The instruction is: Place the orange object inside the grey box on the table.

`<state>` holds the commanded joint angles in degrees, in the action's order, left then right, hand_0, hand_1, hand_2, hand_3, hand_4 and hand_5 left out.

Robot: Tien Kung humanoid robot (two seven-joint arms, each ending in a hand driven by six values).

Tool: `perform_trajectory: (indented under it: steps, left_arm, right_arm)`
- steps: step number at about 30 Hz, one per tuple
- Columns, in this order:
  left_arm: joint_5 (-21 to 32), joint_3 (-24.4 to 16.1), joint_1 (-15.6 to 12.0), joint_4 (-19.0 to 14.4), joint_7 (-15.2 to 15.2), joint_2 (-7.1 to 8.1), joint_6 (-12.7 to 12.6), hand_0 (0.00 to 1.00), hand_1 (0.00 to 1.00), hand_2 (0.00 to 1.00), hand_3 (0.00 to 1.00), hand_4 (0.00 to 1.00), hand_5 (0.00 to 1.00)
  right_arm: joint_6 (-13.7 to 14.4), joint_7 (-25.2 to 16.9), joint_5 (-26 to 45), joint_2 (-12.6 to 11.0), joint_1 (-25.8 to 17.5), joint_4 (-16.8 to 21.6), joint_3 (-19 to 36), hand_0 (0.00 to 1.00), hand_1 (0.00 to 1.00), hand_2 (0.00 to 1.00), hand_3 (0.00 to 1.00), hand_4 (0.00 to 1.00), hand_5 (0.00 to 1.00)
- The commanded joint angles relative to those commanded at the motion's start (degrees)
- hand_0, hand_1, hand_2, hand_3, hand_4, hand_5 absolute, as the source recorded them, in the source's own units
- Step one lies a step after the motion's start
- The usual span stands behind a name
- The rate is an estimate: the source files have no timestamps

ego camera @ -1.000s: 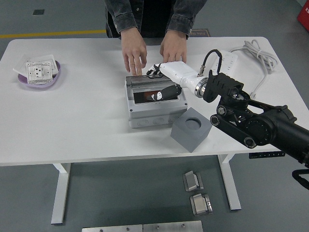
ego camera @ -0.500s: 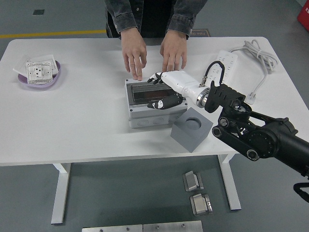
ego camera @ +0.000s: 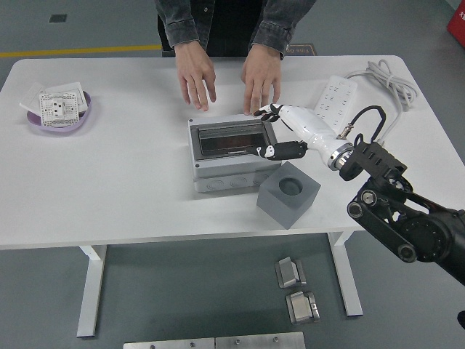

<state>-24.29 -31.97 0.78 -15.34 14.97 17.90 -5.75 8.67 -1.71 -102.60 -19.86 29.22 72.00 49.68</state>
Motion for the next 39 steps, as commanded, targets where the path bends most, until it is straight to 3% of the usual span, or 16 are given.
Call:
perform_trajectory:
  steps: [5, 11, 13, 16, 24, 25, 30, 31, 36, 37, 39]
  left_arm:
    - [0.08, 0.05, -0.24, 0.13, 0.02, 0.06, 0.01, 0.716, 0.71, 0.572, 0.778, 0.777, 0.344]
    - [-0.52, -0.41, -0.03, 0.04, -0.03, 0.18, 0.0, 0.715, 0.71, 0.572, 0.779, 0.777, 0.344]
    - [-0.86, -0.74, 0.08, -0.04, -0.06, 0.22, 0.0, 0.716, 0.71, 0.572, 0.779, 0.777, 0.344]
    - [-1.13, -1.08, 0.1, -0.08, -0.08, 0.22, -0.01, 0.716, 0.71, 0.572, 0.779, 0.777, 0.344]
    - [-0.9, -1.38, -0.5, 0.07, -0.05, -0.33, 0.02, 0.715, 0.71, 0.573, 0.778, 0.777, 0.344]
    - [-0.88, -1.38, -0.51, 0.07, -0.05, -0.38, 0.02, 0.716, 0.71, 0.572, 0.779, 0.777, 0.343]
    - [-0.93, -1.51, -0.49, 0.06, -0.05, -0.5, 0.02, 0.716, 0.71, 0.572, 0.779, 0.777, 0.343]
    - [-0.96, -1.54, -0.49, 0.06, -0.06, -0.49, 0.02, 0.716, 0.71, 0.572, 0.777, 0.776, 0.343]
    - [-1.07, -1.71, -0.45, 0.06, -0.07, -0.47, 0.0, 0.716, 0.71, 0.572, 0.777, 0.776, 0.343]
    - [-1.07, -1.72, -0.44, 0.06, -0.06, -0.48, 0.0, 0.716, 0.71, 0.572, 0.778, 0.775, 0.343]
    - [-1.07, -1.73, -0.43, 0.08, -0.06, -0.49, 0.0, 0.716, 0.71, 0.572, 0.778, 0.775, 0.343]
  right_arm:
    - [2.19, -5.32, 7.69, -1.32, -8.14, 3.9, 7.34, 0.754, 0.684, 0.72, 0.792, 0.93, 0.526]
    - [0.8, -11.39, 20.76, -1.31, -15.84, 3.81, 14.28, 0.747, 0.669, 0.709, 0.775, 0.925, 0.532]
    - [-0.3, -12.46, 25.23, -1.37, -17.47, 3.76, 15.61, 0.692, 0.652, 0.688, 0.734, 0.924, 0.534]
    - [-2.87, -12.42, 32.45, -1.49, -18.46, 4.11, 16.46, 0.692, 0.652, 0.688, 0.734, 0.924, 0.534]
    - [-12.71, -6.33, 50.18, -1.15, -19.45, 6.71, 17.8, 0.681, 0.65, 0.683, 0.72, 0.929, 0.547]
    - [-13.74, -5.87, 52.23, -1.15, -19.48, 6.96, 17.89, 0.728, 0.676, 0.706, 0.739, 0.972, 0.788]
    - [-17.18, -4.36, 60.74, -1.26, -19.52, 8.04, 18.32, 0.728, 0.676, 0.706, 0.739, 0.972, 0.788]
    - [-17.41, -4.27, 61.93, -1.28, -19.54, 8.21, 18.4, 0.896, 0.824, 0.856, 0.817, 0.998, 0.998]
    - [-18.0, -4.2, 65.65, -1.45, -19.62, 9.24, 19.01, 0.896, 0.824, 0.856, 0.817, 0.998, 0.998]
    - [-18.09, -4.22, 65.86, -1.5, -19.64, 9.51, 19.17, 0.998, 0.996, 0.993, 0.818, 0.998, 0.998]
    - [-18.21, -4.3, 66.24, -1.6, -19.7, 9.96, 19.38, 0.998, 0.996, 0.993, 0.818, 0.998, 0.998]
